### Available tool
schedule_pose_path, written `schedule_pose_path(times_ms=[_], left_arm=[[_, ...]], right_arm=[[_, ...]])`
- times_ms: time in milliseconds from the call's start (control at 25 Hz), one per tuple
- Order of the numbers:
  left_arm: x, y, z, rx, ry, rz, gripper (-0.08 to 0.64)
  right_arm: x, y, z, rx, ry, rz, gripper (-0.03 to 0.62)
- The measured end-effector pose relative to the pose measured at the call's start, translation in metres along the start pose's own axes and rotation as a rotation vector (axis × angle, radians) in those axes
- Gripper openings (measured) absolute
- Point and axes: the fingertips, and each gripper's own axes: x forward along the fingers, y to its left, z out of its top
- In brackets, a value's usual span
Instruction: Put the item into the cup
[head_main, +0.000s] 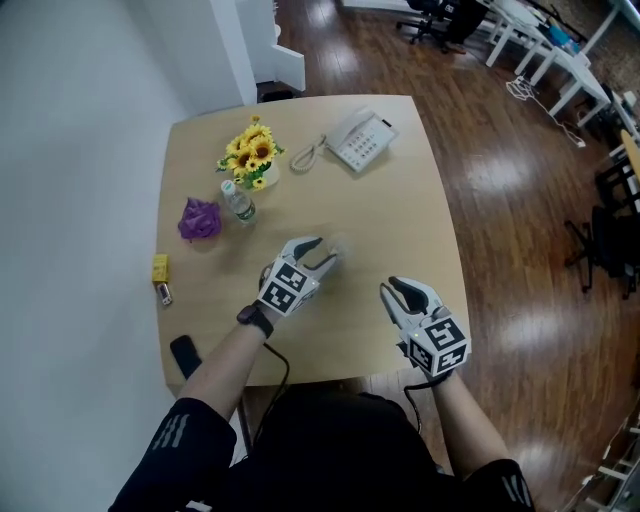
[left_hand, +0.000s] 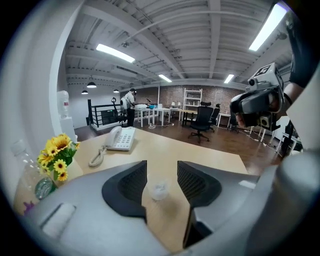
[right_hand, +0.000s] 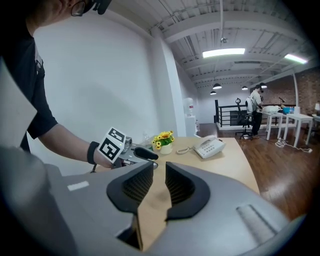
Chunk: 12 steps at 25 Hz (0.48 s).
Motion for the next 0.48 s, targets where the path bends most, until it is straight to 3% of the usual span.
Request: schedule_pose_path(times_ms=[480], left_arm=[[-0.147,-0.056,0.039,-0.022,-0.221,0.126,0.203]], right_arm=[[-0.05,0.048,0.03,-0.079,-0.098,0.095,0.087]])
